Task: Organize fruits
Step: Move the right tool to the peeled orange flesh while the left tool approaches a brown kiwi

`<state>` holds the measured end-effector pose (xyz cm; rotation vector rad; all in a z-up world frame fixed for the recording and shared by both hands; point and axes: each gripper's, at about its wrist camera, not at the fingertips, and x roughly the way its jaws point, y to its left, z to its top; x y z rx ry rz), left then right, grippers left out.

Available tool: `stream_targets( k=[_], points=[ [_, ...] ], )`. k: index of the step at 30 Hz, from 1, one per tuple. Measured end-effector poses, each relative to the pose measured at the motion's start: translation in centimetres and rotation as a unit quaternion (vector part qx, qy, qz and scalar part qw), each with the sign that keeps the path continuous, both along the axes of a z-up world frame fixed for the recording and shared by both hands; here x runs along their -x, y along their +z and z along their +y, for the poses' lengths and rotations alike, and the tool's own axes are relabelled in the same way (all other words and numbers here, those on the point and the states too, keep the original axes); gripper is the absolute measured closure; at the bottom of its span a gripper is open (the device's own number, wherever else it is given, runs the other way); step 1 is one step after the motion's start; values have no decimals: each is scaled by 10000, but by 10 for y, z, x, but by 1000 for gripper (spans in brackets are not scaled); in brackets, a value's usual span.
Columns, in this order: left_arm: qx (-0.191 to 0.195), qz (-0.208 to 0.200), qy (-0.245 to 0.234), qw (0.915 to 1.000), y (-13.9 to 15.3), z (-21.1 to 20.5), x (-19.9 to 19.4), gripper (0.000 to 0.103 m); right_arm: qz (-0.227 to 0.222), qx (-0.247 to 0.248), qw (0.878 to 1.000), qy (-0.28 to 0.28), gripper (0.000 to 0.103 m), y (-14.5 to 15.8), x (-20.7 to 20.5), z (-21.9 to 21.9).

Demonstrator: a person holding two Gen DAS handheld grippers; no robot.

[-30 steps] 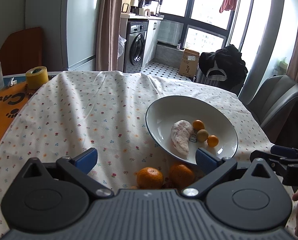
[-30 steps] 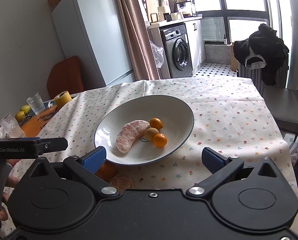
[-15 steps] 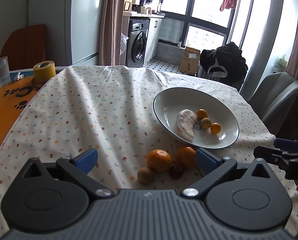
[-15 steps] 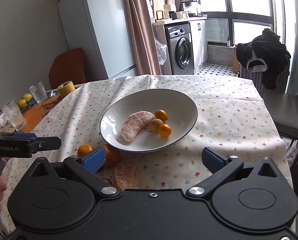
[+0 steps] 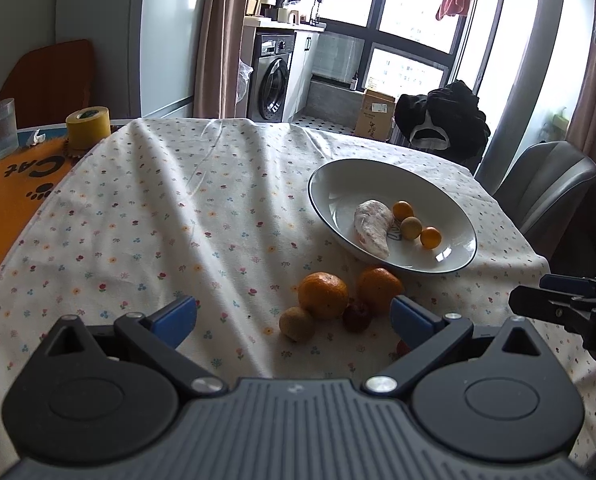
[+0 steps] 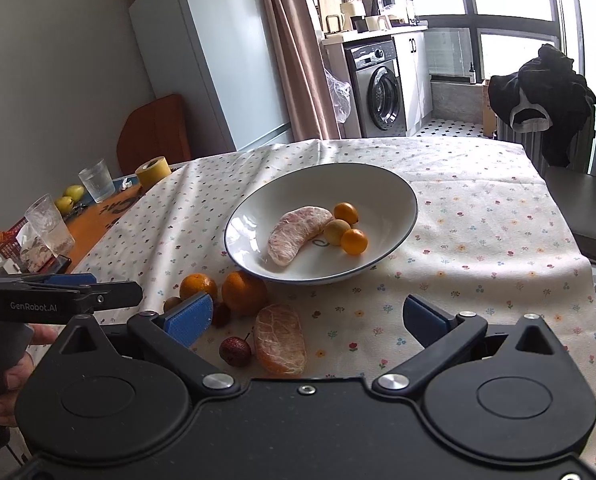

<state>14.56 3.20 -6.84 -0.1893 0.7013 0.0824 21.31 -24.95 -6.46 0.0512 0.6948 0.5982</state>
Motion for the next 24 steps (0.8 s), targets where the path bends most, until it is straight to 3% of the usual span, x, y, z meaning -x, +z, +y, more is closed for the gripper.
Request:
stream_targets(
  k=[7, 13, 16, 21, 24],
  points=[
    [2, -32, -20, 10000, -8, 3, 3, 6, 112, 73, 9999, 23, 6, -7, 3, 2],
    [76, 9, -30, 10000, -15, 8, 0, 18, 248, 126, 9996, 104, 19, -17, 4, 10],
    [119, 52, -36, 9999, -19, 10, -3, 30, 363, 150, 9991, 145, 28, -24, 2, 14],
    [185, 91, -62, 9998, -25, 11, -8, 41, 408, 212, 9988, 165, 32, -29, -1, 20],
    [224, 101, -108, 9996, -28, 10, -12, 46, 476, 239, 9984, 175, 39, -34, -5, 23]
  ],
)
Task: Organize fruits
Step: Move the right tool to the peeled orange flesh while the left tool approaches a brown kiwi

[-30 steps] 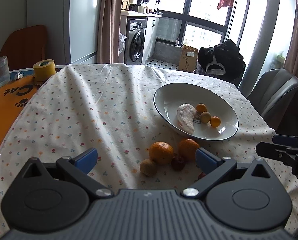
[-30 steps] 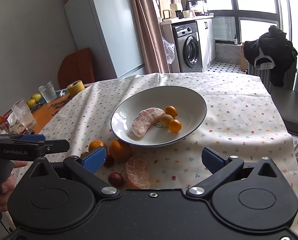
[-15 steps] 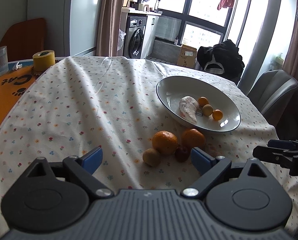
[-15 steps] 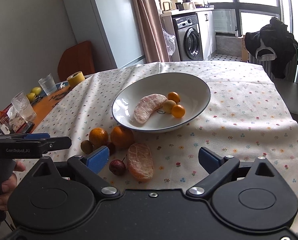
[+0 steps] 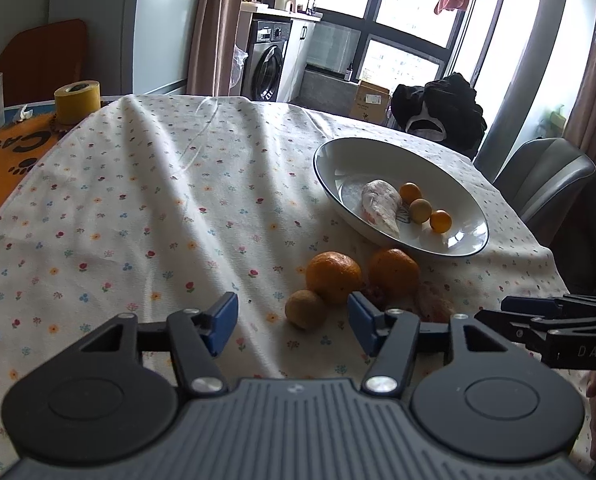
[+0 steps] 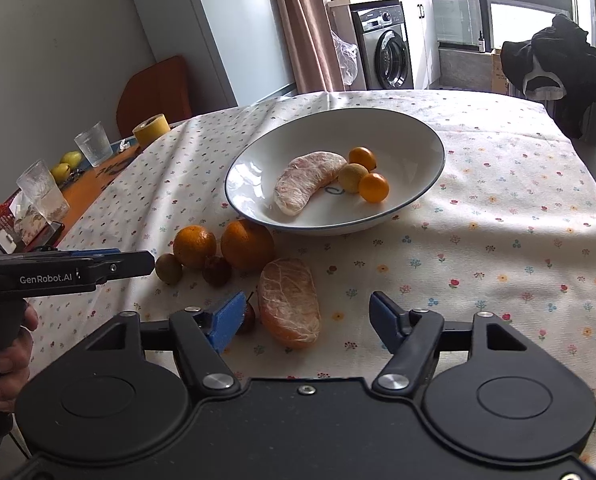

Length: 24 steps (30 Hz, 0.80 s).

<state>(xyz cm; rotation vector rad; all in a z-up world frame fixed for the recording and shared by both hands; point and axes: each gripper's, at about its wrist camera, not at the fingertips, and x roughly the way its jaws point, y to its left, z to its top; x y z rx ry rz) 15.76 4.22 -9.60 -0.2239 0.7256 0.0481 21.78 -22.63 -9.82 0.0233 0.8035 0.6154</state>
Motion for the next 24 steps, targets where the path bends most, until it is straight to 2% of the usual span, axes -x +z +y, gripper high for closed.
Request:
stream_targets(
  k=[5, 14, 24],
  points=[
    [37, 53, -71, 10000, -6, -2, -9, 50, 101, 34, 9999, -10, 44, -6, -6, 3],
    [41, 182, -112, 9998, -19, -5, -21, 58, 173, 69, 9998, 107, 44, -11, -13, 13],
    [39, 187, 14, 9998, -22, -6, -23, 78, 18, 338, 9993, 160, 45, -15, -15, 30]
  ],
)
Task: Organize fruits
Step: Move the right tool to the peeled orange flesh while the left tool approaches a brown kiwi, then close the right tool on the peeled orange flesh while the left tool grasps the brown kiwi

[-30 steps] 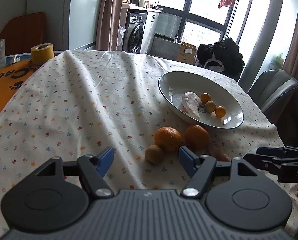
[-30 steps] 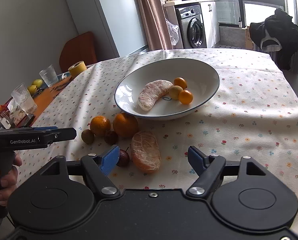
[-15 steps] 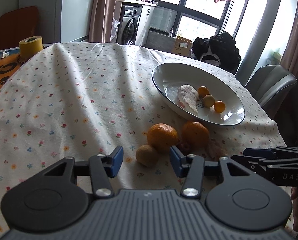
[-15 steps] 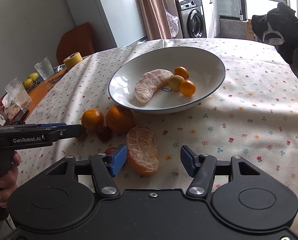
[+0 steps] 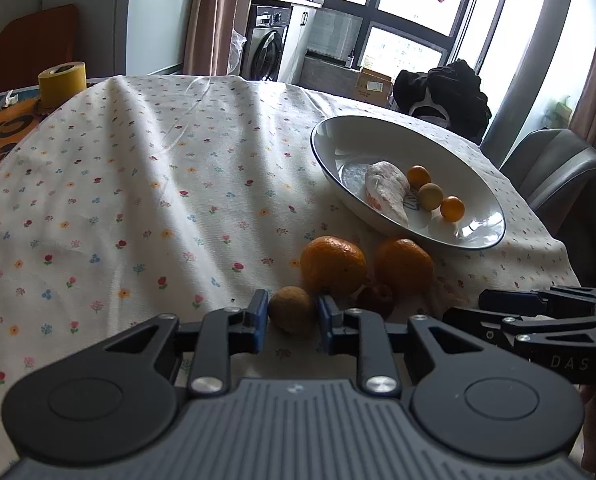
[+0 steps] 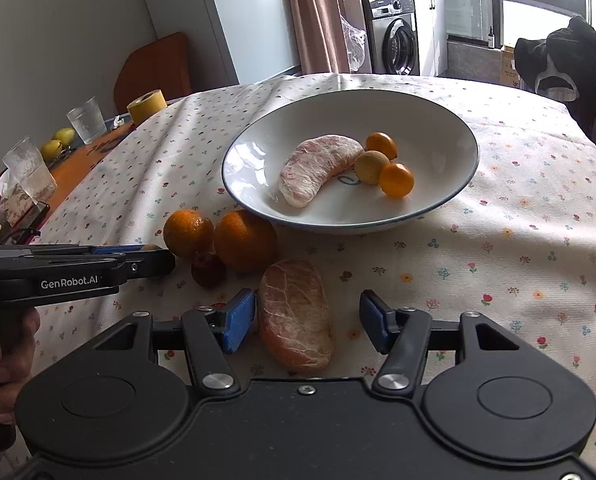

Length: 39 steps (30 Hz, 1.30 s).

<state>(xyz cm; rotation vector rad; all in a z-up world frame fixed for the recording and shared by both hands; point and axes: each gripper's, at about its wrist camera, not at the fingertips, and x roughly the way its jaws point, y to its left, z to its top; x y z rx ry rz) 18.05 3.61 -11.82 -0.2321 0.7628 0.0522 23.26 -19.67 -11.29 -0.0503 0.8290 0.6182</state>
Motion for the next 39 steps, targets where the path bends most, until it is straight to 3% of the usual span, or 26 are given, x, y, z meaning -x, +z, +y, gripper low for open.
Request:
stream_targets(
  k=[2, 10, 18, 26, 30, 39],
  points=[
    [5, 0, 34, 10000, 0, 0, 1, 78, -27, 45, 10000, 35, 46, 0, 1, 3],
    [45, -20, 170, 9998, 3, 4, 11, 78, -124, 237, 9996, 93, 66, 1, 3, 5],
    [100, -63, 228, 9997, 5, 5, 20, 78, -165, 380, 9991, -57, 66, 3, 6, -4],
    [119, -105, 277, 9995, 9, 10, 30, 78, -353, 575, 9977, -27, 58, -1, 12, 6],
    [162, -116, 417, 9989, 10, 17, 37, 78, -377, 613, 9974, -28, 67, 0, 10, 4],
    [145, -138, 511, 9985, 12, 18, 43, 78, -396, 432, 9983, -22, 76, 4, 10, -2]
  ],
)
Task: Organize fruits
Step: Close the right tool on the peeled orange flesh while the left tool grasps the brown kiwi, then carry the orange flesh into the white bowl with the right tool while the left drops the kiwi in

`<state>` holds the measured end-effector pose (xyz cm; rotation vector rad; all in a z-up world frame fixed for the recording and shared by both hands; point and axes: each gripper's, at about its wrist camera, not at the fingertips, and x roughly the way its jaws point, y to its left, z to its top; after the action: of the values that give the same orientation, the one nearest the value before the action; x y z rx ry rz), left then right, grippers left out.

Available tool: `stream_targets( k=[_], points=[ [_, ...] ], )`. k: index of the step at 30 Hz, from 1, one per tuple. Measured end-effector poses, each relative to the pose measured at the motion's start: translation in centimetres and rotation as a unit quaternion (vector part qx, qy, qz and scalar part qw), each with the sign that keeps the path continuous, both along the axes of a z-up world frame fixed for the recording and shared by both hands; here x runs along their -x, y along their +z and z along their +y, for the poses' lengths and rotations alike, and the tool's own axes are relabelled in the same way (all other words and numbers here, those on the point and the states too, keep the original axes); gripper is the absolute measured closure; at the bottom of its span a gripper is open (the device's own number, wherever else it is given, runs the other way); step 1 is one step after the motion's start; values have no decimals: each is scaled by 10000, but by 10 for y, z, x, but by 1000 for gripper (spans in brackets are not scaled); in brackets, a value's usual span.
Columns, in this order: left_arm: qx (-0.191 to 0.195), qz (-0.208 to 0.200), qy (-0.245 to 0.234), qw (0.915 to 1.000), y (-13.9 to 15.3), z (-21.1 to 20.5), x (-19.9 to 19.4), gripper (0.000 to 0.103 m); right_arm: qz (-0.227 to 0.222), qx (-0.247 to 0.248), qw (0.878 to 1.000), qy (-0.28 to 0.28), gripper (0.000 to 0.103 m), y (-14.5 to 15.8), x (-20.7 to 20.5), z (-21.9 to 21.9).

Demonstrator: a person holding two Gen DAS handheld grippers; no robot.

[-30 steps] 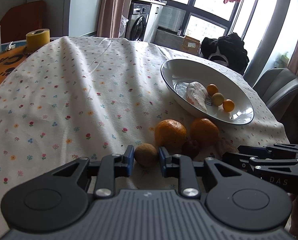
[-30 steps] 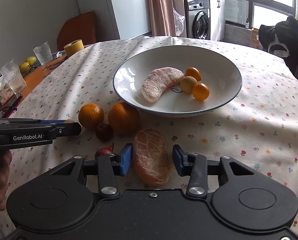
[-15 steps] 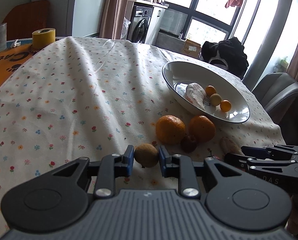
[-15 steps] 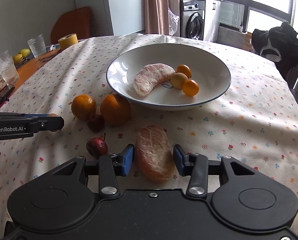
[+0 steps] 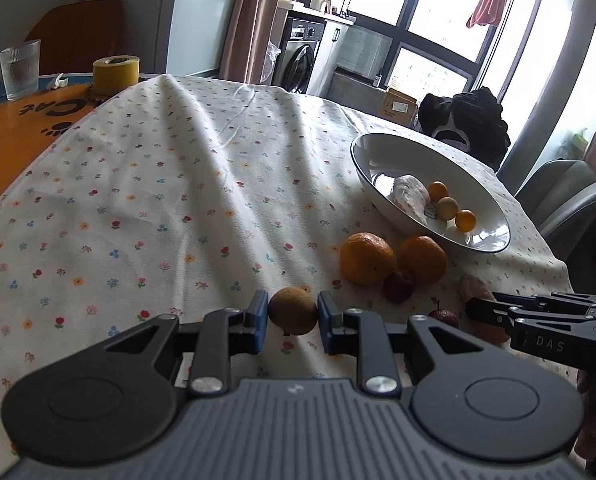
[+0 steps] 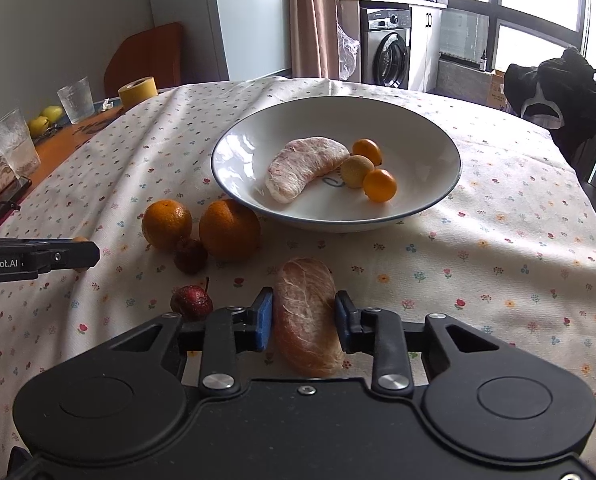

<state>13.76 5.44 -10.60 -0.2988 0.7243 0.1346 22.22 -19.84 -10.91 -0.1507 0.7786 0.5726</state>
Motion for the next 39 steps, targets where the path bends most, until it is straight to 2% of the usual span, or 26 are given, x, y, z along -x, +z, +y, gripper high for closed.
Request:
stream_targets(
  k=[9, 25, 39],
  points=[
    [-1, -48, 0, 10000, 4, -4, 0, 78, 162, -463, 9987, -123, 78, 12, -1, -18],
    [-106, -286, -76, 9995, 23, -16, -11, 78, -194, -632, 9974, -278, 78, 40, -7, -29],
    [-277, -509, -177, 9982, 44, -32, -42, 78, -407, -806, 9943, -560, 78, 55, -31, -39]
  ],
)
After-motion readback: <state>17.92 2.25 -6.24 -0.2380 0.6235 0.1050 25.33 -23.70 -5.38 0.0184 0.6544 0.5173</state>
